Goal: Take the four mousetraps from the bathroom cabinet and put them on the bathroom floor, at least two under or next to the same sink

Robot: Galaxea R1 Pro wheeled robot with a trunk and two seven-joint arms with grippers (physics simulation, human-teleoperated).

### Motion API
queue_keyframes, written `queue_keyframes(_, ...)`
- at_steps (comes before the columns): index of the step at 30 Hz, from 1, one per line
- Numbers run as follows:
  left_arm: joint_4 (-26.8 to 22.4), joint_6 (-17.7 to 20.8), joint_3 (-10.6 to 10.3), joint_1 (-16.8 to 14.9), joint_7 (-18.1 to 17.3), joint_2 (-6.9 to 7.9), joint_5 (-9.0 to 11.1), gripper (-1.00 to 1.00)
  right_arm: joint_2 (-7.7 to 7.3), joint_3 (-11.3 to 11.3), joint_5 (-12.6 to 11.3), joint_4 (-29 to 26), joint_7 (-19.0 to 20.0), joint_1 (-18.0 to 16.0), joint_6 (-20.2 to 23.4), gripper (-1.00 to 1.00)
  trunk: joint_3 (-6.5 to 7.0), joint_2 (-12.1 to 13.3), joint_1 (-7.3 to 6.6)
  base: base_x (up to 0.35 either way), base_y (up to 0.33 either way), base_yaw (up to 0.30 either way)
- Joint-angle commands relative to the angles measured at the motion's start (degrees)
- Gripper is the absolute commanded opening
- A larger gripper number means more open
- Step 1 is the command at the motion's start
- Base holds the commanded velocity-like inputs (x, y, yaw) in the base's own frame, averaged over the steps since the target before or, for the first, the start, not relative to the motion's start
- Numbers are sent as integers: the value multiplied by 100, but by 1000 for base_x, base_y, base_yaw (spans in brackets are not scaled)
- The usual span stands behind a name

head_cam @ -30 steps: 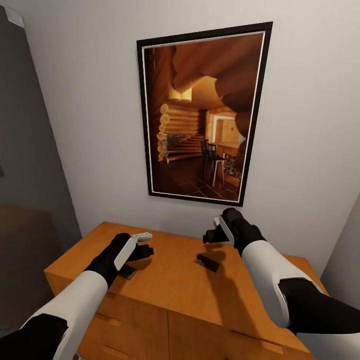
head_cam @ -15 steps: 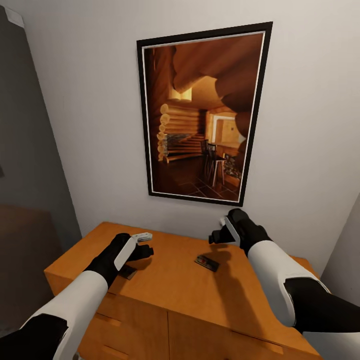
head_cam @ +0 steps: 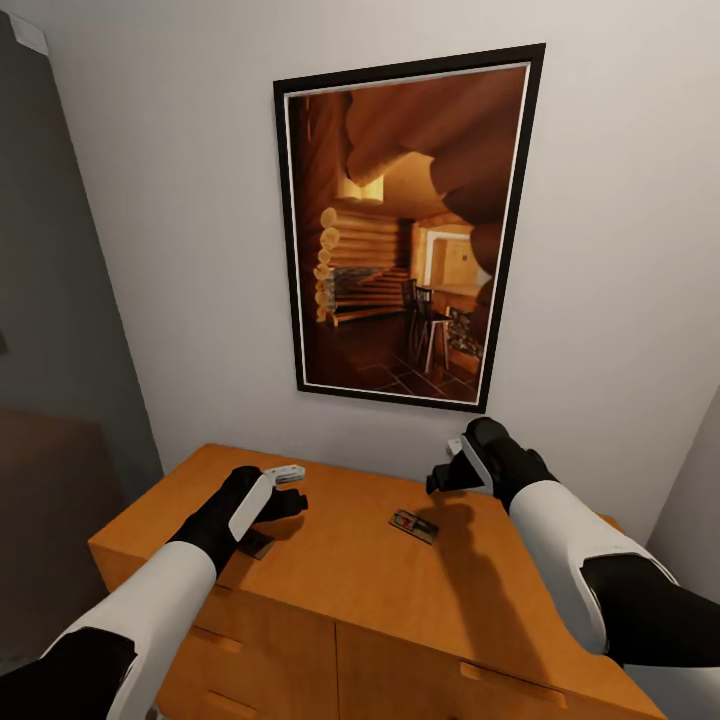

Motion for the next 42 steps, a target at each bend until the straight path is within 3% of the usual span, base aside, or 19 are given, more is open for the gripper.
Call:
queue_keyframes(1,-9,13,-20,-4,53,3,59,100,-4,24,62,-8,72,-4,20,100,-9,-6,1,0,0,0)
queue_keyframes(20,-6,11,-15,-4,60,12,53,100,85,130,52,-87,165,-4,20,100,-9,-6,1,0,0,0)
queue_keyframes(34,-5,11,-16,-5,61,11,53,100,336,173,44,29,116,-4,20,100,-9,-6,1,0,0,0)
queue_keyframes(42,-5,11,-14,-5,61,11,55,100,377,172,46,280,104,-4,20,100,-9,-6,1,0,0,0)
